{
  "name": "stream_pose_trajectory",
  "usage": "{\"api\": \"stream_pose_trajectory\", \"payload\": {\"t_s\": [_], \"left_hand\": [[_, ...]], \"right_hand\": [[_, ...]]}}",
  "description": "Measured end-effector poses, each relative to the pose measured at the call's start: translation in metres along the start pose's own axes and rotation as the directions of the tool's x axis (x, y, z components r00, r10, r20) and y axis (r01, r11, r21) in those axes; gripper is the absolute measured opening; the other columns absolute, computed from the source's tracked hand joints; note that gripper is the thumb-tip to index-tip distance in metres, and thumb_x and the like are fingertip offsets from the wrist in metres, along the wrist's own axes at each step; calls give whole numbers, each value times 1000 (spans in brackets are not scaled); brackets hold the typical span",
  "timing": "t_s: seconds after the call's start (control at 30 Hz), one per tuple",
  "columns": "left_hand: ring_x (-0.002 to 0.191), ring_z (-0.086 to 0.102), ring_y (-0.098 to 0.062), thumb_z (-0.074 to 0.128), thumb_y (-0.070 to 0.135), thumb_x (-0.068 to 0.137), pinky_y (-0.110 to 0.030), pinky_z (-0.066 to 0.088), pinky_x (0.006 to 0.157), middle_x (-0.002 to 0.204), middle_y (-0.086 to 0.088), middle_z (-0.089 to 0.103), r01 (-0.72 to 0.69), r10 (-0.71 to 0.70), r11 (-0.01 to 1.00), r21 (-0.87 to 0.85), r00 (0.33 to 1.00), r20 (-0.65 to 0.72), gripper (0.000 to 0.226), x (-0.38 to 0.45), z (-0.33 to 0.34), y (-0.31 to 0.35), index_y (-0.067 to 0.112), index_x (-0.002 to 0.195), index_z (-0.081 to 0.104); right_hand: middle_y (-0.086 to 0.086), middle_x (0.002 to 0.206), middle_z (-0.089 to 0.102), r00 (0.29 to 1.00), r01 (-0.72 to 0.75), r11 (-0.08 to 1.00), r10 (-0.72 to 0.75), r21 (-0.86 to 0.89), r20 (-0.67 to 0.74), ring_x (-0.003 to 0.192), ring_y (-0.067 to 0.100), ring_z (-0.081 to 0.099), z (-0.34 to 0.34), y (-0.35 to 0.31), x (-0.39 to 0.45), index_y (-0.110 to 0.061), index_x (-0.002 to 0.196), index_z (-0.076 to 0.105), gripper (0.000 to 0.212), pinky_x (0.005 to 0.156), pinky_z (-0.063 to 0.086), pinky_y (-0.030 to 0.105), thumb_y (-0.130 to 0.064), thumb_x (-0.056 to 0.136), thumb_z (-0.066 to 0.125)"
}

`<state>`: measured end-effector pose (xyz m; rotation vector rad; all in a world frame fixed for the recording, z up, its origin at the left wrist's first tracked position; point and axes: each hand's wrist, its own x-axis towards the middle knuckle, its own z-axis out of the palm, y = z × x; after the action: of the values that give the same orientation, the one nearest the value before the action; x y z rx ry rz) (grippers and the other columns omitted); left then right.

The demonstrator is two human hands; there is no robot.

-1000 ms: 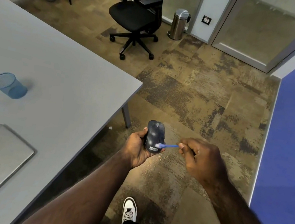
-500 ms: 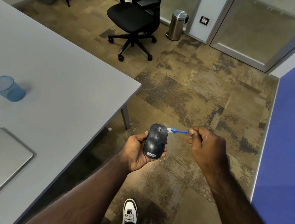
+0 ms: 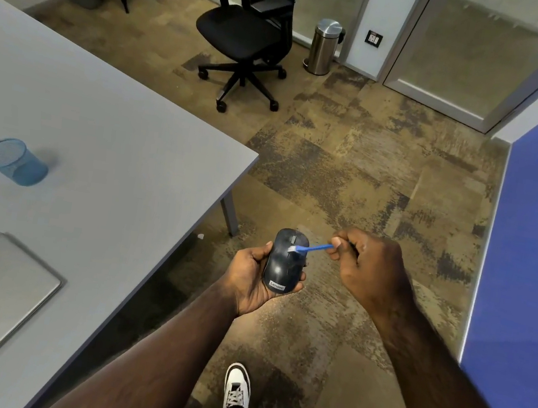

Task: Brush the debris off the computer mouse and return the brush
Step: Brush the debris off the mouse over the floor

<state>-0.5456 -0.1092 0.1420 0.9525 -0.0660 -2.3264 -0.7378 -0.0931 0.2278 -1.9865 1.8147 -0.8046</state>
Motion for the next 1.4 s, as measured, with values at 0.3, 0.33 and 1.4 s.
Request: {"api": "stream_pose_trajectory", "payload": {"t_s": [0.3, 0.33, 1.4], "left_hand": [[87, 68, -39, 28, 38, 100, -45, 59, 75, 120, -27, 60, 8, -8, 1000, 0, 1000, 11, 57, -1, 2, 0, -1, 137, 47], [88, 68, -39, 28, 38, 100, -45, 59, 75, 120, -27, 60, 12, -12, 1000, -6, 1000, 12, 57, -2, 2, 0, -1, 137, 47], [95, 61, -39, 27, 37, 100, -45, 58, 76, 118, -27, 60, -9, 10, 998, -69, 1000, 12, 55, -7, 11, 0, -3, 131, 51]], "right_hand": [[0, 76, 73, 999, -52, 998, 52, -21, -10, 68, 15, 69, -3, -1, 6, -13, 92, 71, 14, 60, 59, 34, -16, 92, 58], [1, 76, 74, 997, -72, 997, 70, -33, -37, 68, 16, 69, -5, 1, 7, -12, 94, 71, 14, 60, 59, 33, -16, 92, 58], [-2, 74, 74, 996, -78, 995, 80, 58, -38, 67, 7, 70, -5, 8, -11, -13, 95, 72, 13, 60, 59, 29, -13, 91, 60]]}}
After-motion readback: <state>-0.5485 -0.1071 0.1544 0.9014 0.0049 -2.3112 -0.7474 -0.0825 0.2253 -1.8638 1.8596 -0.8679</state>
